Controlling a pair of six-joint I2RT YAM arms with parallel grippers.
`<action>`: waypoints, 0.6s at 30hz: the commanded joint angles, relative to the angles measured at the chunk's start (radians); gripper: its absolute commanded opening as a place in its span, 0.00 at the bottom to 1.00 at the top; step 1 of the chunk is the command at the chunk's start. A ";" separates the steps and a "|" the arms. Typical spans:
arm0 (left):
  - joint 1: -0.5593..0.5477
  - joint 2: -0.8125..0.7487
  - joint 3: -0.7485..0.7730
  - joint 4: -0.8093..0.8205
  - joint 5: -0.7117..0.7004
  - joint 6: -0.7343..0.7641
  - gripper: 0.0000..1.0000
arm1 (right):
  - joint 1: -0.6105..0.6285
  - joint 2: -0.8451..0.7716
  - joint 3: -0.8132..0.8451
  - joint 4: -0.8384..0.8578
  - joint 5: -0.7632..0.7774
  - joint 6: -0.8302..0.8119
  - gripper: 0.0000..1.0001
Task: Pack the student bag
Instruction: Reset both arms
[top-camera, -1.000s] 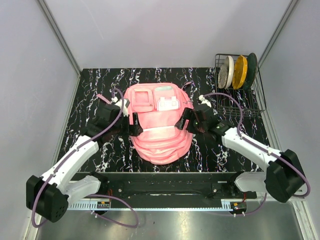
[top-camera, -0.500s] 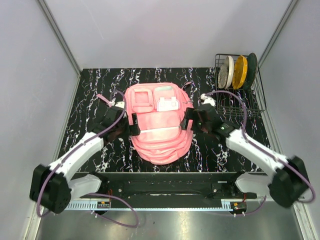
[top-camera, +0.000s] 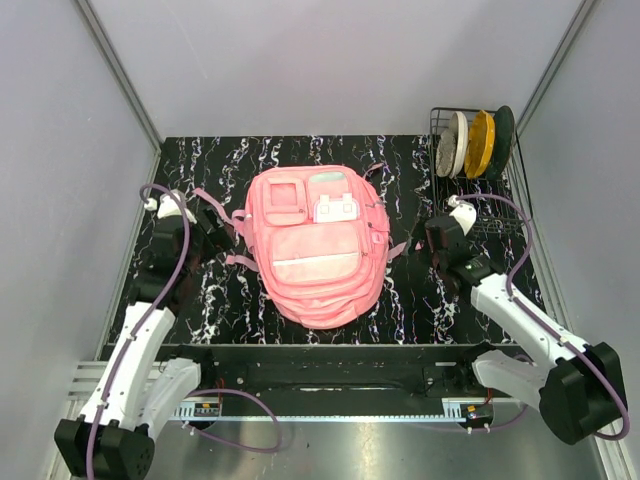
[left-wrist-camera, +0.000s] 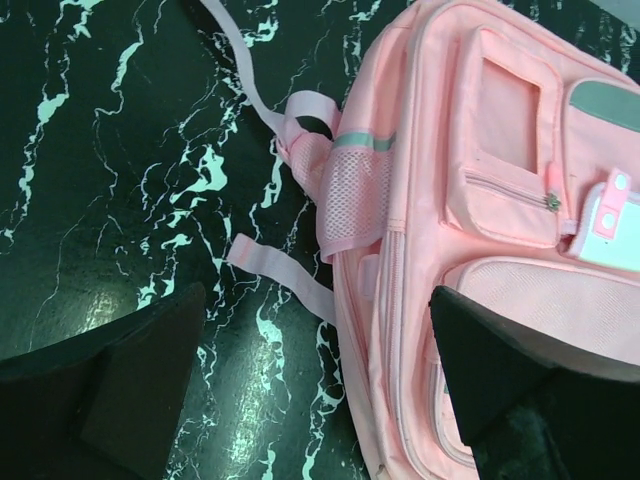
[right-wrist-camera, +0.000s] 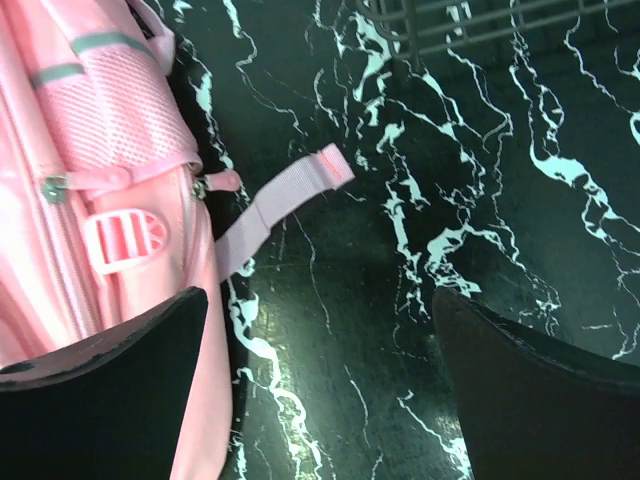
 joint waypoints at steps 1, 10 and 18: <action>0.002 -0.042 -0.018 0.044 0.017 0.006 0.99 | -0.010 -0.039 -0.006 0.072 -0.003 -0.041 1.00; 0.004 -0.109 -0.080 0.036 -0.020 -0.074 0.99 | -0.007 -0.297 -0.215 0.251 0.049 -0.128 1.00; 0.004 -0.111 -0.077 0.070 -0.007 -0.042 0.99 | -0.008 -0.467 -0.367 0.372 0.198 -0.239 1.00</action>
